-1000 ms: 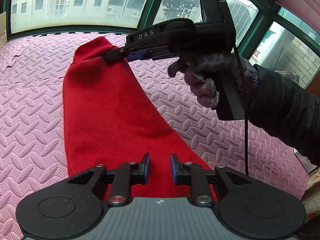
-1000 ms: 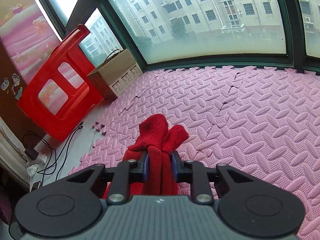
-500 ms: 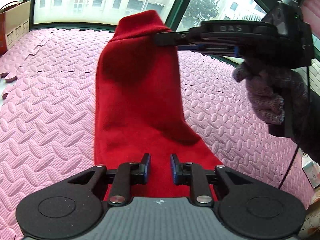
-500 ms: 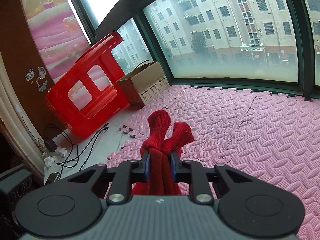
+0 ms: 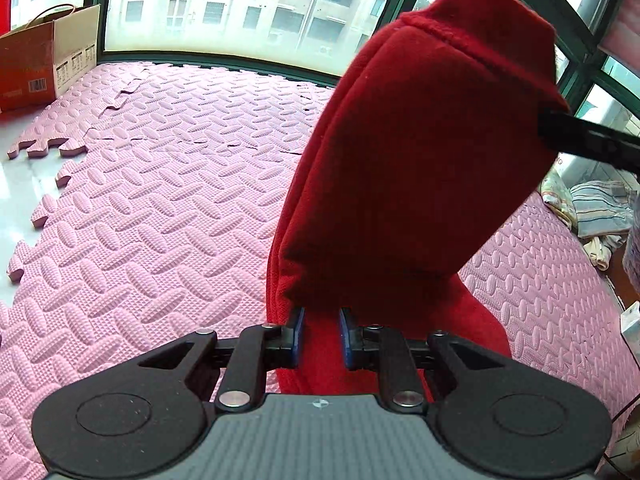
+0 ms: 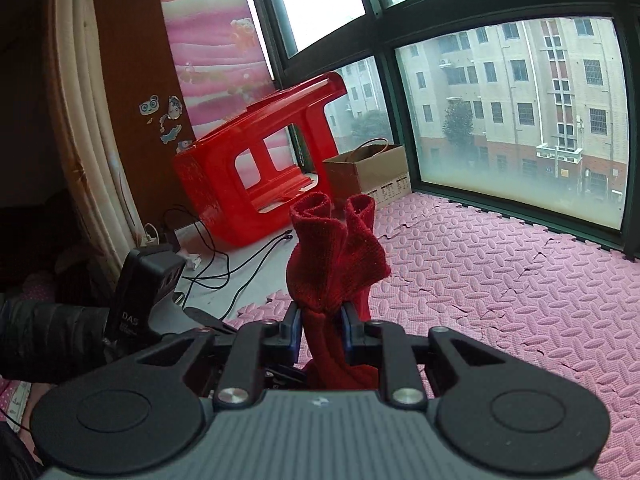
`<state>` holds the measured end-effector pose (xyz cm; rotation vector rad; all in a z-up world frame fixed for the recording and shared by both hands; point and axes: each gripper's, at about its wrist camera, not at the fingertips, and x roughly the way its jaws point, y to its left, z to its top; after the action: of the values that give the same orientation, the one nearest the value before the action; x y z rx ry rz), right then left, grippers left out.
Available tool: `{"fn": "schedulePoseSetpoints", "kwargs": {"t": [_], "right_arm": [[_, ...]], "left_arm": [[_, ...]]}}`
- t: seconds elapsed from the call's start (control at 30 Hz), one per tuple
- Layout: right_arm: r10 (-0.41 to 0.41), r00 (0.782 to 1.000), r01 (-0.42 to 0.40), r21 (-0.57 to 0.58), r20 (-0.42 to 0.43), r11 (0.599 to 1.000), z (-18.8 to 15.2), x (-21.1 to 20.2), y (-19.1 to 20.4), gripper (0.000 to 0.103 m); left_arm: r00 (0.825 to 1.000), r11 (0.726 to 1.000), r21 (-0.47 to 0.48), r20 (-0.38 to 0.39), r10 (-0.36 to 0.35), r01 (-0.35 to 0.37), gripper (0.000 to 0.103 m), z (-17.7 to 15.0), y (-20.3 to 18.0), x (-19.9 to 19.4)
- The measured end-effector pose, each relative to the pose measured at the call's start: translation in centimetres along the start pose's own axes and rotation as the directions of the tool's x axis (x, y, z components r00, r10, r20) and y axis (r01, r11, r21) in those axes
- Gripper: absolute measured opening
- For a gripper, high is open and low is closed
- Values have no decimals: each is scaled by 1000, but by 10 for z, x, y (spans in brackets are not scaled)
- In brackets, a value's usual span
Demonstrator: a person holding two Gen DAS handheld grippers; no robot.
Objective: Fold clothes
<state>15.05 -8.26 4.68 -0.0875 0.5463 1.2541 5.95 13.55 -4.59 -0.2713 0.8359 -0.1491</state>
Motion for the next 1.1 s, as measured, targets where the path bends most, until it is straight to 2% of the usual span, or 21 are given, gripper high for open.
{"fn": "schedulePoseSetpoints", "kwargs": {"t": [0.13,0.23,0.37,0.53,0.6,0.67,0.73,0.9,1.0,1.07,1.1], "right_arm": [[50,999,-50,-111,-10,993,-18,-18,38,18],[69,996,-79,-234,-50,969,-35,-26,68,18],[97,989,-127,-301,-112,945,-62,-34,97,19],[102,968,-185,-376,-230,908,-95,-38,124,21],[101,955,-211,-403,-278,890,-103,-39,130,27],[117,941,-244,-399,-317,884,-107,-42,137,33],[110,933,-250,-400,-342,882,-110,-47,142,34],[88,937,-200,-314,-338,928,-98,-63,138,34],[49,959,-121,-247,-279,961,-82,-58,127,34],[14,972,-57,-183,-233,981,-72,-50,116,34],[10,972,-52,-173,-236,983,-75,-46,115,34]], "left_arm": [[1000,1000,-9,21,8,-8,20,-4,3,-12],[1000,1000,-25,27,12,-12,20,-11,8,-22],[999,999,-41,20,34,-34,20,-26,13,-35],[997,996,-73,44,61,-58,20,-38,22,-62],[996,994,-83,59,73,-67,20,-41,25,-74],[993,994,-89,87,79,-71,20,-41,25,-86],[991,994,-87,115,73,-64,20,-39,22,-97],[981,1000,-24,193,6,-1,20,-23,-7,-120],[974,997,43,215,-68,60,20,-14,-31,-121],[973,992,78,203,-114,100,20,-11,-45,-115],[973,989,90,191,-131,116,20,-11,-51,-111]]}}
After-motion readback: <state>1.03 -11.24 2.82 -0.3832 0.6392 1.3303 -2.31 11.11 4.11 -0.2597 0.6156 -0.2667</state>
